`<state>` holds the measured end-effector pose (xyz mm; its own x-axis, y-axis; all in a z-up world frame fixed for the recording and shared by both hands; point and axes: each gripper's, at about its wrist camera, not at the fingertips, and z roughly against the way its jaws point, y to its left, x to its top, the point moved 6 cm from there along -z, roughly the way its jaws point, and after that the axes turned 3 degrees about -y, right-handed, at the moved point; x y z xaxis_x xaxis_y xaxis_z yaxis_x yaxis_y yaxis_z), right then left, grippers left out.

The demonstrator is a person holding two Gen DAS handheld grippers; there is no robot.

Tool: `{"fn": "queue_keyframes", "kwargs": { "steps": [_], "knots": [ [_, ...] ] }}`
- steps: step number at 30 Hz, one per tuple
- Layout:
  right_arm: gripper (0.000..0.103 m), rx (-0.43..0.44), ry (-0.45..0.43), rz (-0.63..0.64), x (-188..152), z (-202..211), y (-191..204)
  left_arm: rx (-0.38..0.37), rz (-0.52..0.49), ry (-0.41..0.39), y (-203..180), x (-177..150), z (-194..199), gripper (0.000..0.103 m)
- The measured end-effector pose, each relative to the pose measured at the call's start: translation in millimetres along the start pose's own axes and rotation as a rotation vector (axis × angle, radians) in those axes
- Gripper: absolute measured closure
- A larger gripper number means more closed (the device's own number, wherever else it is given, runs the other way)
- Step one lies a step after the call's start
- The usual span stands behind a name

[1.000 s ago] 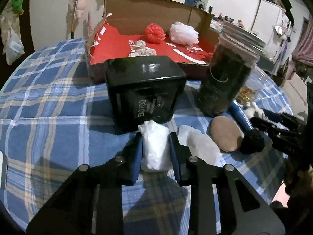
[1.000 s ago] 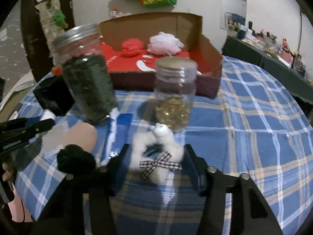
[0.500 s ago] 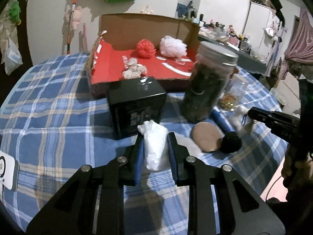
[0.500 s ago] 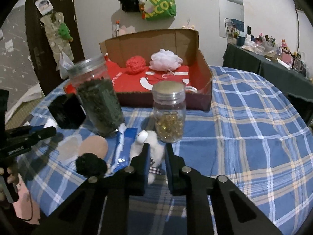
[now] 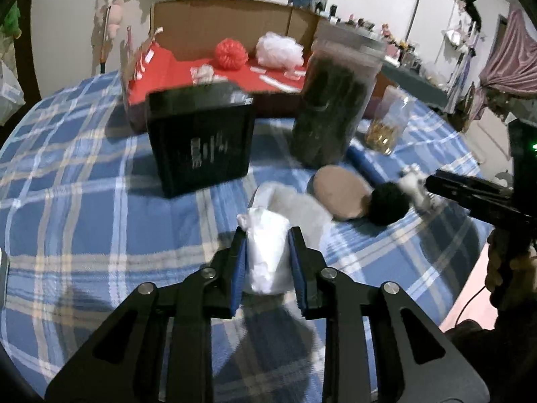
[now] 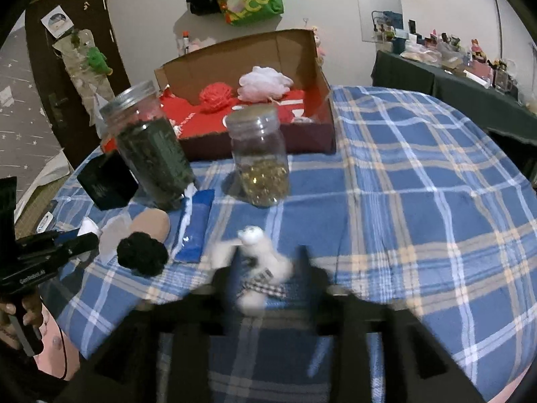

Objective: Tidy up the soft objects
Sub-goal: 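Lift the tissue in the left tool while the right tool lifts the sheep plush toward the box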

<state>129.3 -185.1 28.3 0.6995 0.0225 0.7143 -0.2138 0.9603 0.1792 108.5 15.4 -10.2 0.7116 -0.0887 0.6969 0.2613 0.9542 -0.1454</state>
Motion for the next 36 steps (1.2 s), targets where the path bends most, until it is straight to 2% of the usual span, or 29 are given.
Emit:
{"fn": "queue_keyframes", "kwargs": {
  "steps": [1, 3, 4, 5, 7, 9, 15, 19, 21, 23, 24, 26, 28, 30, 36],
  "knots": [
    [0.021, -0.011, 0.001, 0.005, -2.4, -1.3, 0.1, -0.001, -0.003, -0.008, 0.1, -1.0, -0.4, 0.078],
    [0.019, -0.024, -0.028, 0.023, -4.1, 1.9, 2.6, -0.003, -0.009, -0.014, 0.3, -1.7, -0.3, 0.075],
    [0.018, -0.025, -0.033, 0.034, -4.8, 2.6, 5.0, -0.006, -0.013, -0.014, -0.8, -1.5, -0.6, 0.069],
    [0.017, -0.026, -0.034, 0.043, -4.9, 1.9, 6.8, -0.007, -0.014, -0.016, -1.5, -1.6, -0.6, 0.047],
    [0.016, -0.047, -0.042, 0.072, -5.6, -0.1, 12.5, 0.01, -0.027, -0.047, -3.9, -0.5, 3.2, 0.022],
    [0.015, -0.061, -0.05, 0.088, -6.5, -2.7, 17.0, 0.03, -0.049, -0.078, -4.7, 0.6, 6.9, 0.022],
    [0.015, -0.138, -0.097, 0.129, -9.5, -7.4, 23.9, 0.041, -0.011, -0.072, 3.1, -1.3, 3.1, 0.022],
    [0.019, -0.186, -0.119, 0.16, -12.0, -8.0, 26.6, 0.05, -0.022, -0.085, 2.9, -3.0, 2.2, 0.026],
    [0.027, -0.207, -0.127, 0.184, -12.5, -7.9, 29.0, 0.056, -0.037, -0.093, -0.3, -3.7, 1.3, 0.037],
    [0.04, -0.218, -0.123, 0.197, -13.4, -9.3, 30.3, 0.064, -0.049, -0.103, -2.8, -5.4, 1.0, 0.053],
    [0.042, -0.213, -0.114, 0.197, -14.7, -11.0, 30.4, 0.064, -0.054, -0.112, -4.3, -6.0, 1.2, 0.056],
    [0.045, -0.183, -0.108, 0.177, -16.9, -11.9, 29.9, 0.052, -0.054, -0.12, -6.9, -6.5, 1.9, 0.071],
    [0.046, -0.179, -0.115, 0.172, -17.8, -10.9, 30.1, 0.043, -0.056, -0.119, -9.6, -6.3, 2.4, 0.073],
    [0.046, -0.177, -0.129, 0.173, -17.6, -8.9, 31.4, 0.042, -0.063, -0.125, -12.0, -4.7, 4.3, 0.081],
    [0.046, -0.134, -0.173, 0.154, -12.5, 4.6, 37.3, 0.021, -0.07, -0.143, -18.0, 2.6, 11.4, 0.082]
  ]
}}
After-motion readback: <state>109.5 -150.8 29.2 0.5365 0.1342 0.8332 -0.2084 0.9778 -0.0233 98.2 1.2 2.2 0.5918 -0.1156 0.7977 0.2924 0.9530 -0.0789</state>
